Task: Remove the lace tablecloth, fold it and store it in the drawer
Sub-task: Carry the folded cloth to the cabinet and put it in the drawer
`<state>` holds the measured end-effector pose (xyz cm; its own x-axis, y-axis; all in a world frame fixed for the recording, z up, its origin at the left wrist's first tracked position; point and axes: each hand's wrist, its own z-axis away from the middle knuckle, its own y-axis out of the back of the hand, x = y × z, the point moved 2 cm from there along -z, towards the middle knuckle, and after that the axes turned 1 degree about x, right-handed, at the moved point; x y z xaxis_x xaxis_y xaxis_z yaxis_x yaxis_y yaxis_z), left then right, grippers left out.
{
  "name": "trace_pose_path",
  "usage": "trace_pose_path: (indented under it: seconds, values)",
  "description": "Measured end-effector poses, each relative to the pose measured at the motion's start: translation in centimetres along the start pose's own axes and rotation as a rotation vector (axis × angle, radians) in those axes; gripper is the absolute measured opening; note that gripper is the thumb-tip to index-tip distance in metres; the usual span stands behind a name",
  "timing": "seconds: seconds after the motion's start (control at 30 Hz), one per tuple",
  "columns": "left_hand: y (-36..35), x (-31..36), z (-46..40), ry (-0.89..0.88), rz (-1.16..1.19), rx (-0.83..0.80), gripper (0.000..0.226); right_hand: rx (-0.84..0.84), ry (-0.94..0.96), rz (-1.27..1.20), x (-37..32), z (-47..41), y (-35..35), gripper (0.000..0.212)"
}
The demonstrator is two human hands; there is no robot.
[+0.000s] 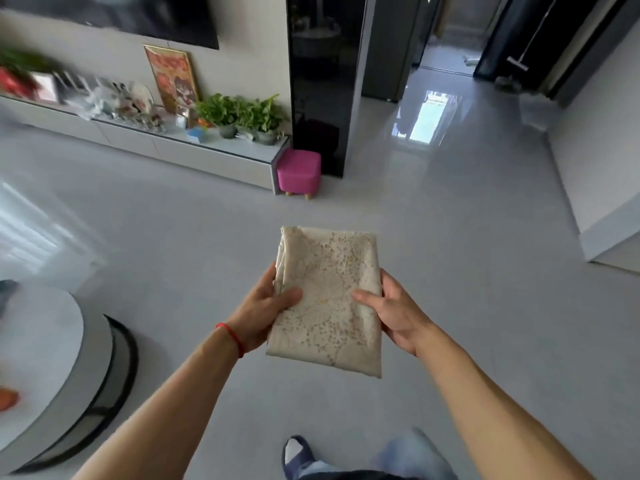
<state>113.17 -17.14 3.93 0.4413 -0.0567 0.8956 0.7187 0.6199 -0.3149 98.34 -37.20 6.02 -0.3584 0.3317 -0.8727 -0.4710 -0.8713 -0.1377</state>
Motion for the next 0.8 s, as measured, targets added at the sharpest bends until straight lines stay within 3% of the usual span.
trace_pose_path:
  seconds: [0.2,0.4,0.53,0.67,0.8]
  values:
    - [9.6,5.5,-10.2,-0.036,0.168,0.422,0.047,-0.015,0.060,0.284,-7.0,-17.4,-2.9,0.037]
    - [15.4,10.7,-20.0,-0.080,0.260,0.699,0.044,-0.111,0.133,0.537,-13.7,-34.0,-6.0,0.041]
    - [18.0,13.2,-24.3,-0.061,0.354,0.789,0.045,-0.293,0.008,0.598,-17.8,-43.1,-9.0,0.055]
    - [22.6,15.1,-29.0,-0.037,0.358,0.833,0.048,-0.393,0.049,0.707,-21.2,-51.6,-13.4,0.029]
    - [29.8,18.0,-35.0,0.000,0.300,0.807,0.051,-0.340,0.024,0.672,-23.4,-59.8,-17.2,0.029]
